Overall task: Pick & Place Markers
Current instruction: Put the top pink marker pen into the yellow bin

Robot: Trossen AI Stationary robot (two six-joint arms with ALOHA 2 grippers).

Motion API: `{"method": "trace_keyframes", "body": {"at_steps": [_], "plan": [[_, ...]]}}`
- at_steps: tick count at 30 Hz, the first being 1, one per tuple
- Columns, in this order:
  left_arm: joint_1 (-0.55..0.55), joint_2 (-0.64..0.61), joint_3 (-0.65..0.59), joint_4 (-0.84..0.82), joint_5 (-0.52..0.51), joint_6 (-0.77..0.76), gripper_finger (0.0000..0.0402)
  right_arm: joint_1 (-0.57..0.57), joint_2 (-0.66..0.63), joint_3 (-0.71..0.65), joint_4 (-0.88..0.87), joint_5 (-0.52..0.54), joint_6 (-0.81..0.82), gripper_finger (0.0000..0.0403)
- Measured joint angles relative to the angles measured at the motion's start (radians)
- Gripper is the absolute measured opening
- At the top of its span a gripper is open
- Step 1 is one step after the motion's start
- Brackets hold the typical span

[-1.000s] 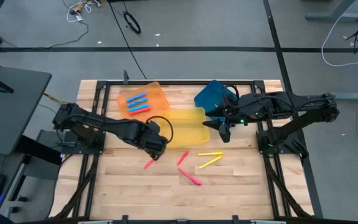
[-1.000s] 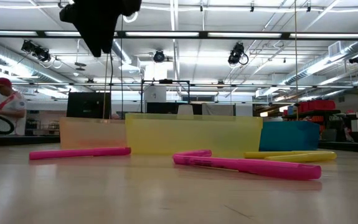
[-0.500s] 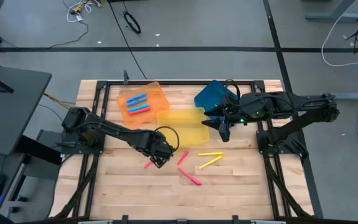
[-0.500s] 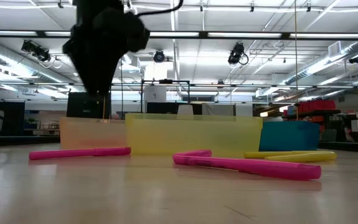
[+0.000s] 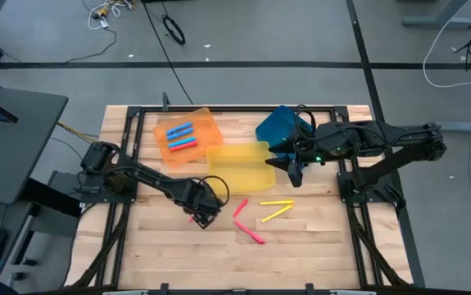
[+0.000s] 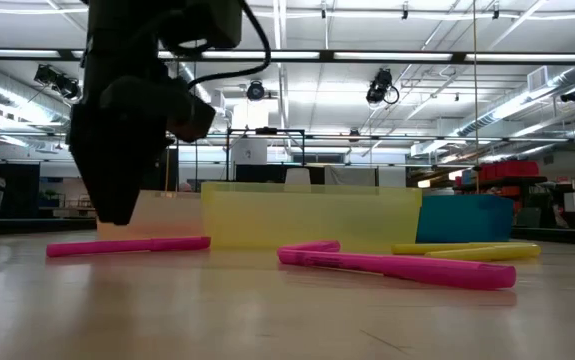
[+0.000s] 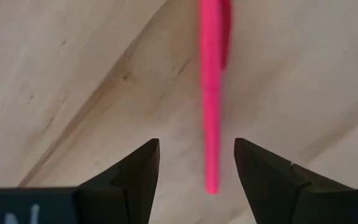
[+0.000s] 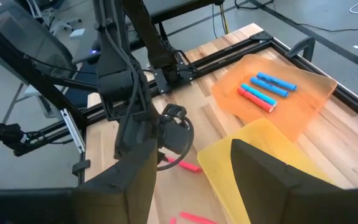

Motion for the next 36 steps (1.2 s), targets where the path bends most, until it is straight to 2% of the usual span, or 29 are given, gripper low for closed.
{"method": "trace_keyframes", "body": {"at_steps": [8, 14, 18, 25, 28, 36], "plan": [[0.001, 0.0, -0.102, 0.162, 0.06, -0.016, 0.0213, 0.0, 0.0, 0.0, 0.002, 0.0, 0.0, 0.0206], [0.0, -0.002, -0.11, 0.17, 0.056, -0.021, 0.0206, 0.0, 0.0, 0.0, 0.002, 0.0, -0.001, 0.0206], [0.0, -0.002, -0.111, 0.164, 0.051, -0.017, 0.0166, 0.0, 0.0, 0.0, 0.003, 0.0, -0.008, 0.0206], [0.0, -0.002, -0.112, 0.166, 0.083, 0.054, 0.0055, 0.0, 0.0, 0.0, 0.003, 0.0, -0.013, 0.0206], [0.0, -0.002, -0.111, 0.176, 0.114, 0.079, 0.002, 0.0, 0.0, 0.0, 0.003, 0.0, -0.013, 0.0206], [-0.002, -0.006, -0.067, 0.138, 0.259, 0.149, 0.0028, 0.0, 0.0, 0.0, 0.003, 0.0, -0.016, 0.0206]]}}
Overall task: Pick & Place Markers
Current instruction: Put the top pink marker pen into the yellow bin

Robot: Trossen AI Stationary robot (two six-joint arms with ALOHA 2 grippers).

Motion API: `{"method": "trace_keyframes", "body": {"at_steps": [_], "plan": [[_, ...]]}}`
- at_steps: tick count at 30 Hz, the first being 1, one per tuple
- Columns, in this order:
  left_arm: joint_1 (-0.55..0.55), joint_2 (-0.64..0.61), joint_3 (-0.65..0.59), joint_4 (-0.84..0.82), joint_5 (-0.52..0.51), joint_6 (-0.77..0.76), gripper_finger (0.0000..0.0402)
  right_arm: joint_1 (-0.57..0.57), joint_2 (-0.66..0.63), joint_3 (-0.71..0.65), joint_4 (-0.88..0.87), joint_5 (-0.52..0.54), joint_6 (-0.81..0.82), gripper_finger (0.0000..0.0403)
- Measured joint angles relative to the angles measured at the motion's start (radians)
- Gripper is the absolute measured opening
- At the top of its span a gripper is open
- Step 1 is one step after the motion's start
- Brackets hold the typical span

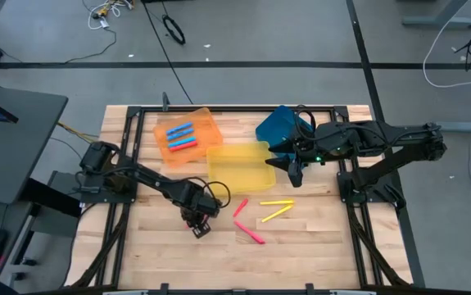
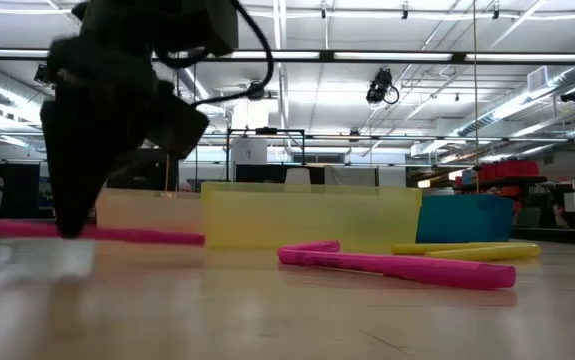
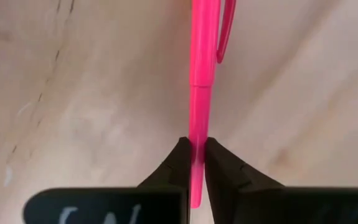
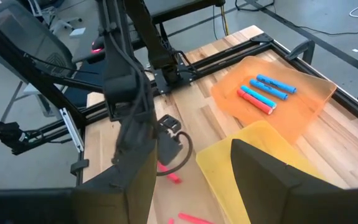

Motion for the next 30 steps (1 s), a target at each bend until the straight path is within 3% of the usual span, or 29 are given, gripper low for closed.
{"method": "trace_keyframes", "body": {"at_steps": [6, 14, 20, 23, 30], "plan": [[-0.004, -0.058, 0.142, -0.19, -0.019, 0.078, 0.0022, 0.0, 0.0, 0.0, -0.005, 0.0, -0.001, 0.0206], [-0.004, -0.118, 0.44, -0.549, -0.07, 0.165, 0.0027, 0.0, 0.0, 0.0, -0.005, 0.0, -0.004, 0.0206], [-0.004, -0.129, 0.637, -0.734, -0.196, 0.213, 0.0027, 0.0, 0.0, 0.0, -0.005, 0.0, -0.007, 0.0206], [0.029, -0.13, 0.659, -0.768, -0.247, 0.296, 0.0026, 0.0, 0.0, 0.0, -0.004, 0.0, -0.013, 0.0206], [0.164, -0.123, 0.659, -0.742, -0.224, 0.447, 0.0026, 0.0, 0.0, 0.0, 0.001, 0.0, -0.019, 0.0206]]}}
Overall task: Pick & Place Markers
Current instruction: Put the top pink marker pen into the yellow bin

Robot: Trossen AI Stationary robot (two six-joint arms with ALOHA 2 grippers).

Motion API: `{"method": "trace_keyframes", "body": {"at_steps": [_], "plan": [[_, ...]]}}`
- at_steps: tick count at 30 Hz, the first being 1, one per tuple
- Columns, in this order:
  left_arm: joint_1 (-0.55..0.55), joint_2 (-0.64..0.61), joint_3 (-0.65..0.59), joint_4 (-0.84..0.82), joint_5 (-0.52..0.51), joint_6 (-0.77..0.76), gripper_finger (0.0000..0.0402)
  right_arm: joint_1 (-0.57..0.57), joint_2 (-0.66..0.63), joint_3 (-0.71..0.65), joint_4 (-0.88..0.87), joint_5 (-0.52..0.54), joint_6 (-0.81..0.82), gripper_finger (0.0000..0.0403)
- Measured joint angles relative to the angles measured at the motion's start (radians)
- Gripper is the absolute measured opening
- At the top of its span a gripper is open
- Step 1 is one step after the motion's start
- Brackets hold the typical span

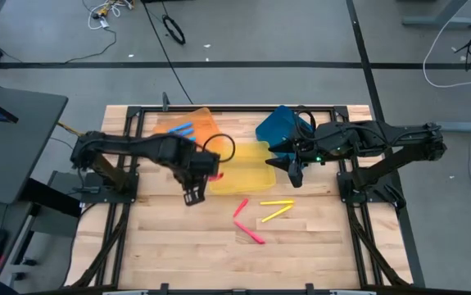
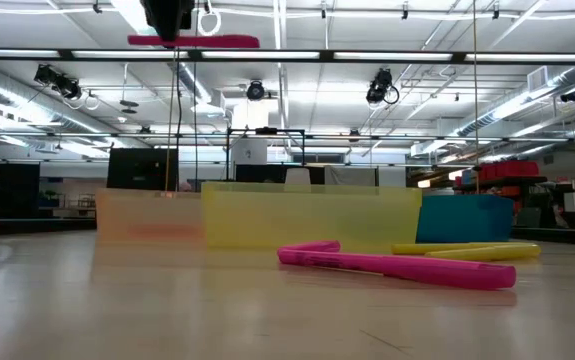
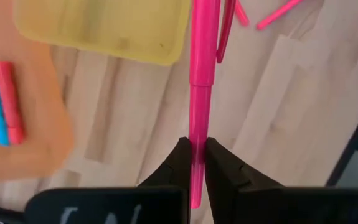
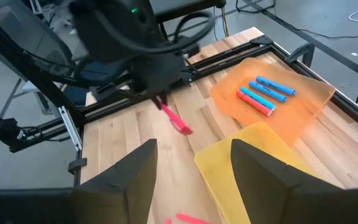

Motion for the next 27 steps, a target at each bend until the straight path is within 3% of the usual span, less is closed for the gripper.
{"method": "trace_keyframes", "body": {"at_steps": [15, 27], "plan": [[0.174, 0.019, 0.01, 0.003, 0.009, 0.276, 0.0025, 0.0, 0.0, 0.0, -0.023, 0.0, 0.054, 0.0206], [0.27, 0.234, 0.231, 0.008, -0.002, 0.487, 0.0025, 0.004, 0.0, 0.0, -0.02, 0.0, 0.106, 0.0206]]}}
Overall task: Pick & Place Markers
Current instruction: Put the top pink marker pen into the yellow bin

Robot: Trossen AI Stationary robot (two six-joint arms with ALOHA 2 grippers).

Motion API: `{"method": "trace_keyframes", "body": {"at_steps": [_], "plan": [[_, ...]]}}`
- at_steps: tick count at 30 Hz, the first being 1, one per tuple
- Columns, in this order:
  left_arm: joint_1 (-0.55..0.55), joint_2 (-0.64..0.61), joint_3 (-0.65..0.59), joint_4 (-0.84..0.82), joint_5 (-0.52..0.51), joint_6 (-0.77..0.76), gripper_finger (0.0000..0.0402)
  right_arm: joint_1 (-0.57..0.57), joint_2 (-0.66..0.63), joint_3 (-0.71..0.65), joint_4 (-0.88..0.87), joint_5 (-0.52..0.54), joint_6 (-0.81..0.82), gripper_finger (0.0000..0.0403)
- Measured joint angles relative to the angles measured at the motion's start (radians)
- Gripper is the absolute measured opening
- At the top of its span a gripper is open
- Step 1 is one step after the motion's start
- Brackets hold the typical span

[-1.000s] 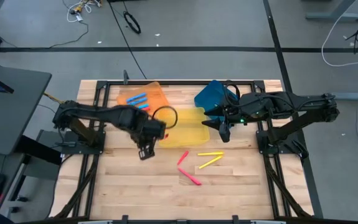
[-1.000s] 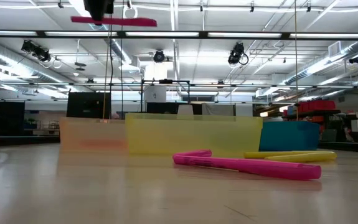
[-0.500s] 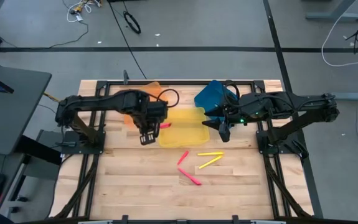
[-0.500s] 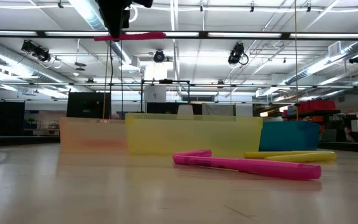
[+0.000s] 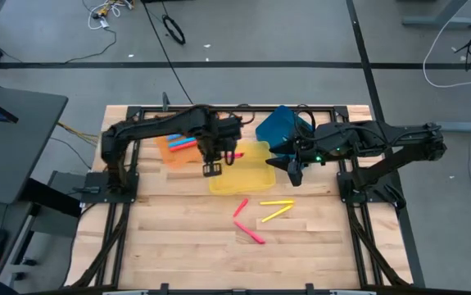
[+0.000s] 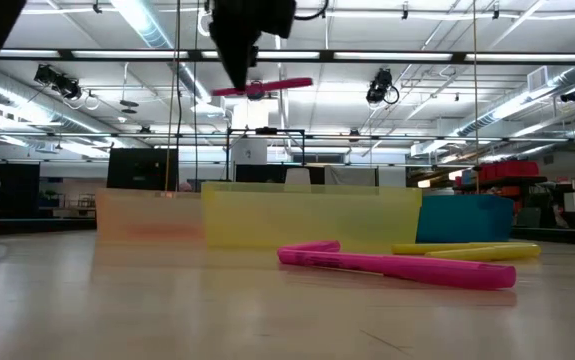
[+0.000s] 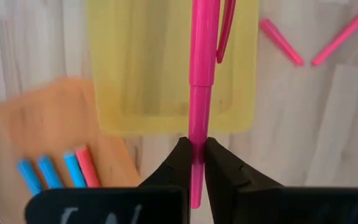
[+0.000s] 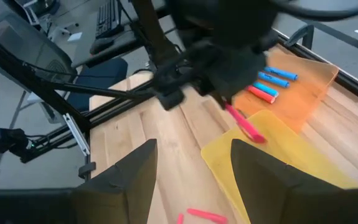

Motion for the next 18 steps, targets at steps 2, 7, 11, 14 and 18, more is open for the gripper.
{"method": "trace_keyframes", "body": {"at_steps": [2, 7, 11, 14, 18], "plan": [[0.017, 0.04, 0.034, 0.015, 0.003, 0.031, 0.0025, 0.01, 0.0, 0.0, 0.0, 0.0, 0.003, 0.0206], [0.045, 0.131, 0.07, 0.021, 0.05, 0.091, 0.0025, 0.031, 0.0, 0.0, 0.001, 0.006, 0.008, 0.0206], [0.052, 0.152, 0.071, 0.037, 0.049, 0.093, 0.0025, 0.036, 0.0, 0.0, -0.001, 0.034, 0.019, 0.0206], [0.053, 0.164, 0.072, 0.097, 0.046, 0.09, 0.0025, 0.036, 0.0, 0.0, 0.001, 0.034, 0.022, 0.0206], [0.053, 0.189, 0.061, 0.145, 0.046, 0.089, 0.0025, 0.036, 0.0, 0.0, 0.002, 0.034, 0.022, 0.0206]]}}
